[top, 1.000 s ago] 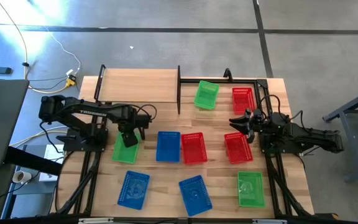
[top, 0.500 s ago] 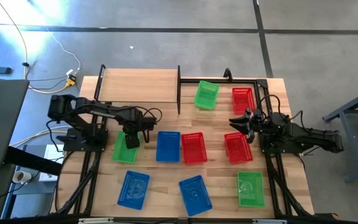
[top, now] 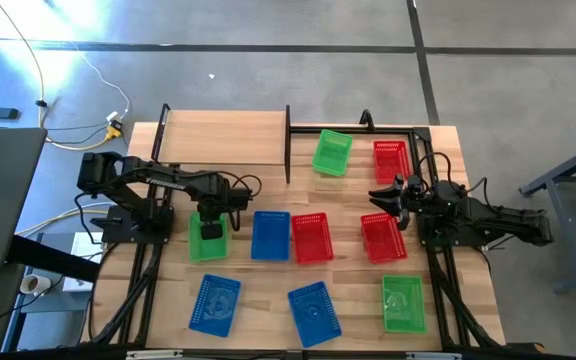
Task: Stack baskets on shelf by color
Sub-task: Put the left green bin on the shelf
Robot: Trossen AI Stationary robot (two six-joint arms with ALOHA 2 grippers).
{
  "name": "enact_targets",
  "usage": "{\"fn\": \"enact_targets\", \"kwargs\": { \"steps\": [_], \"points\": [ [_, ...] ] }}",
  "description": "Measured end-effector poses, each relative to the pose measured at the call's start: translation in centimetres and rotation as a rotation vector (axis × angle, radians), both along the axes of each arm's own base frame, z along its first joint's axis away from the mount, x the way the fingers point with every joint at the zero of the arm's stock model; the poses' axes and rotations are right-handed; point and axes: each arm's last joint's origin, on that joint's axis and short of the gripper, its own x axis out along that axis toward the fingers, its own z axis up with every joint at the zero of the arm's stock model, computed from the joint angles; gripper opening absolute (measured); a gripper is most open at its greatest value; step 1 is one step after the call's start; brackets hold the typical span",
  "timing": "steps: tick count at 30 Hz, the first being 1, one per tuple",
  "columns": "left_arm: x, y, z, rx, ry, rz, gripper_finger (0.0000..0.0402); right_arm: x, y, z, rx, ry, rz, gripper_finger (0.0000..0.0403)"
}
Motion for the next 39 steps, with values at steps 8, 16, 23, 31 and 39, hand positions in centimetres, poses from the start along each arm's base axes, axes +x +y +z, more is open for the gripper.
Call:
{"fn": "enact_targets", "kwargs": {
  "steps": [8, 16, 23, 31, 39],
  "points": [
    [-0.4, -0.2, 1.3, -0.037, -0.06, 0.022, 0.0003, 0.0, 0.0, 0.0, 0.0, 0.0, 0.0, 0.0101],
    [-0.7, -0.1, 6.4, -0.003, -0.187, 0.045, 0.0001, 0.0, 0.0, 0.0, 0.0, 0.0, 0.0, 0.0101],
    [-1.3, 0.6, 11.5, 0.02, -0.255, 0.053, 0.0001, 0.0, 0.0, 0.0, 0.0, 0.0, 0.0, 0.0101],
    [-2.3, 2.4, 17.2, 0.098, -0.305, 0.018, 0.0, 0.0, 0.0, 0.0, 0.0, 0.0, 0.0, 0.0101],
    [-4.2, 5.0, 21.6, 0.213, -0.363, 0.028, 0.0, 0.0, 0.0, 0.0, 0.0, -0.001, 0.0, 0.0101]
  ]
}}
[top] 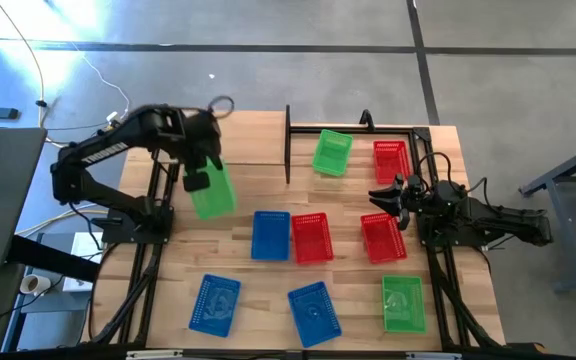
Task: Stack baskets on shelf by color
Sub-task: Put the left green bin on the shelf
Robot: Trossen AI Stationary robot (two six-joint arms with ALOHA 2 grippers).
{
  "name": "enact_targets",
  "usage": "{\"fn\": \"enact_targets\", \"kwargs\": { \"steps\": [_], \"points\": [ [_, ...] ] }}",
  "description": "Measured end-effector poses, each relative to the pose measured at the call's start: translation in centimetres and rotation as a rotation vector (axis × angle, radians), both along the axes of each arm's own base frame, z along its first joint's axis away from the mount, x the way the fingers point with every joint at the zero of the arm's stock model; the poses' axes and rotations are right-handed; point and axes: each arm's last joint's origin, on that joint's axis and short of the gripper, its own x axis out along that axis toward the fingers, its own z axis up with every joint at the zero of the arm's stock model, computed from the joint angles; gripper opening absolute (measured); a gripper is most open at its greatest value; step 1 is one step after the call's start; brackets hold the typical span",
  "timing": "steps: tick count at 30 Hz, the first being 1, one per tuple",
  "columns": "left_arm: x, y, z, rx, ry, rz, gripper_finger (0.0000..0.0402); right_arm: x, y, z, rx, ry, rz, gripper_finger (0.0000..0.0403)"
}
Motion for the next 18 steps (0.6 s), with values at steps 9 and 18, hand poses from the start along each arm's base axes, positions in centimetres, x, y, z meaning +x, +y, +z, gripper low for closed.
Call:
{"fn": "enact_targets", "kwargs": {
  "steps": [9, 18],
  "points": [
    [-1.8, 3.3, 2.6, 0.132, -0.132, 0.267, 0.0, 0.0, 0.0, 0.0, 0.0, 0.0, 0.0, 0.0101],
    [-2.1, 5.4, 3.4, 0.178, -0.395, 0.726, 0.0, 0.0, 0.0, 0.0, 0.0, 0.0, 0.0, 0.0101]
  ]
}}
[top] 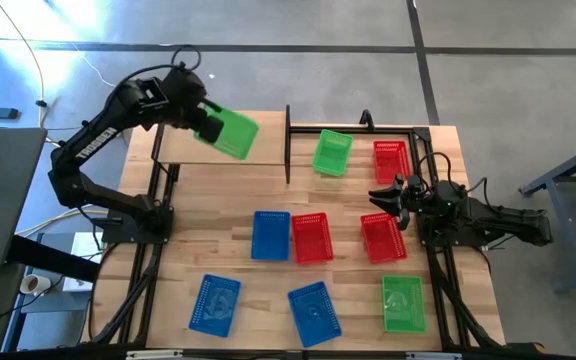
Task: Stack baskets on shelf by color
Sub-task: Put the left green bin on the shelf
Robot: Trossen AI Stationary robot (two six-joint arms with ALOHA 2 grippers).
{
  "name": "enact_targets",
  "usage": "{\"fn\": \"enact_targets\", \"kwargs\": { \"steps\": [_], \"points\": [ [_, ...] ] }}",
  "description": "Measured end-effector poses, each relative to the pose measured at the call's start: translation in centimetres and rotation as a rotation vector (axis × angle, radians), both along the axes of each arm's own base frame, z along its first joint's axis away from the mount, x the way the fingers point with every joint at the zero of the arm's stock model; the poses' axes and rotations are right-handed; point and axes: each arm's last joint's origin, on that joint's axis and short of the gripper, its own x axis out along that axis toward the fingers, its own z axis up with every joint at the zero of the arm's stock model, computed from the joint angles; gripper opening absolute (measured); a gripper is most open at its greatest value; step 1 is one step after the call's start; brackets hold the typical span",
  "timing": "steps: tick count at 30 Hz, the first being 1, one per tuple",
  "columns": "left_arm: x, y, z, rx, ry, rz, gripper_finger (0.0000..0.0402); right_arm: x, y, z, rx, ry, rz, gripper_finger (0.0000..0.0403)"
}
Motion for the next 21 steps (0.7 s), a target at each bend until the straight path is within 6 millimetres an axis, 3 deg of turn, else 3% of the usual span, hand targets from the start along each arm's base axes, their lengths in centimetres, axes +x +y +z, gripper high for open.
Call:
{"fn": "enact_targets", "kwargs": {
  "steps": [9, 21],
  "points": [
    [-0.2, -0.2, 0.2, -0.025, -0.189, 0.346, 0.0, 0.0, 0.0, 0.0, 0.0, 0.0, 0.0, 0.0101],
    [0.5, -0.5, -1.3, -0.158, -0.364, 0.613, 0.0, 0.0, 0.0, 0.0, 0.0, 0.0, 0.0, 0.0101]
  ]
}}
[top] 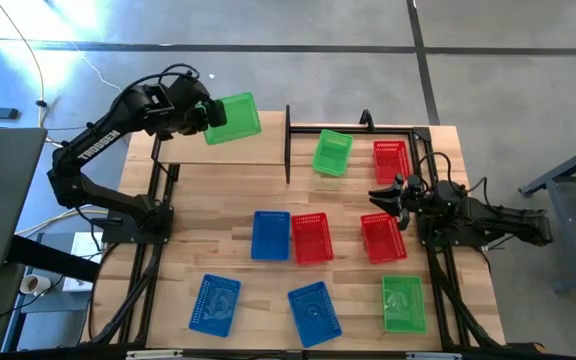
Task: Stack baskets on shelf by color
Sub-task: Put the left green bin on the shelf
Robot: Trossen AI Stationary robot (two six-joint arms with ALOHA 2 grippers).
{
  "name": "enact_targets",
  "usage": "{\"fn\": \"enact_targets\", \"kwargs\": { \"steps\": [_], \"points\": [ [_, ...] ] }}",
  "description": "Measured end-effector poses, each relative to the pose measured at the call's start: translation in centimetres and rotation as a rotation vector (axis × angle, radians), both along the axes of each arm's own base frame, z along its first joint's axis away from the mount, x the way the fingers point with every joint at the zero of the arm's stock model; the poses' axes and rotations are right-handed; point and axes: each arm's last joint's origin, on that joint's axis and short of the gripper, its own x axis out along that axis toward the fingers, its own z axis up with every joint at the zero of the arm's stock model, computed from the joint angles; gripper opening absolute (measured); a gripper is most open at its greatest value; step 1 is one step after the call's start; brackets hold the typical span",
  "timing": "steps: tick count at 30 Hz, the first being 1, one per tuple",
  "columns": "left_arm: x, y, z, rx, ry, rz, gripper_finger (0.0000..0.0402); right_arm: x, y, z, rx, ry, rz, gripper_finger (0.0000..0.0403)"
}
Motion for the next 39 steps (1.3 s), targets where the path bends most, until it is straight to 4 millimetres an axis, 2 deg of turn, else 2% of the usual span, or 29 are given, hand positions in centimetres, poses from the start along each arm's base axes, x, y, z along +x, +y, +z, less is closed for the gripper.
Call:
{"fn": "enact_targets", "kwargs": {
  "steps": [8, 13, 17, 24, 35, 39],
  "points": [
    [0.5, -0.9, 0.1, -0.018, -0.159, 0.283, 0.0005, 0.0, 0.0, 0.0, 0.0, 0.0, 0.0, 0.0101],
    [0.2, -2.4, -0.4, -0.071, -0.156, 0.478, 0.0006, 0.0, 0.0, 0.0, 0.0, 0.0, 0.0, 0.0101],
    [0.2, -3.6, -0.6, -0.043, -0.178, 0.635, 0.0005, 0.0, 0.0, 0.0, 0.0, 0.0, 0.0, 0.0101],
    [0.5, -4.1, -0.7, 0.01, -0.252, 0.75, 0.0005, 0.0, 0.0, 0.0, 0.0, 0.0, 0.0, 0.0101],
    [0.3, -3.9, -4.8, -0.088, -0.161, 0.849, 0.0005, 0.0, 0.0, 0.0, 0.0, -0.001, 0.0, 0.0101],
    [-0.3, -3.5, -5.5, -0.077, -0.224, 0.883, 0.0005, 0.0, 0.0, 0.0, 0.0, 0.0, 0.0, 0.0101]
  ]
}}
